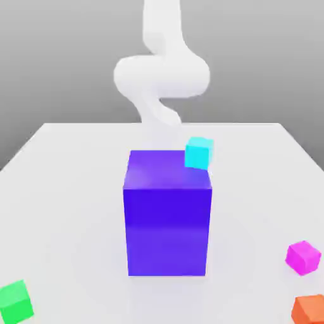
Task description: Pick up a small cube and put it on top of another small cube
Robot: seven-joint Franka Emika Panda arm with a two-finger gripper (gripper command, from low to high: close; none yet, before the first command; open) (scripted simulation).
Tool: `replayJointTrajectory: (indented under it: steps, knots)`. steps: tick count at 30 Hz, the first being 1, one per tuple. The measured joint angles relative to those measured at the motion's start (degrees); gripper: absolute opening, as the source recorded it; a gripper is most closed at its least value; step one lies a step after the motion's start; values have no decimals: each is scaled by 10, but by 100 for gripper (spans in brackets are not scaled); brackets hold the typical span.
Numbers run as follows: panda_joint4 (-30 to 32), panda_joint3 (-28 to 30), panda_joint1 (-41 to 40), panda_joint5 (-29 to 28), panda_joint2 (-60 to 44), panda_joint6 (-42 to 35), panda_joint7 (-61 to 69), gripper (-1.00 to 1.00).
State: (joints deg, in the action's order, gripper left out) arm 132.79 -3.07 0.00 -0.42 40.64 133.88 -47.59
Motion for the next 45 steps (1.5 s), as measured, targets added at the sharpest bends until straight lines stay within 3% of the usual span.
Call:
replayJointTrajectory:
  steps: [18, 26, 31, 32, 39, 45]
  knots:
    - [73, -195, 57, -108, -377, 152, -184, 0]
    - [103, -214, 135, -155, -543, 220, -264, 0]
    - [83, -142, 201, -235, -647, 290, -329, 0]
    - [80, -131, 210, -245, -659, 299, -336, -100]
    - [80, -133, 209, -245, -658, 299, -337, -100]
    - [100, -191, 141, -145, -561, 225, -261, -100]
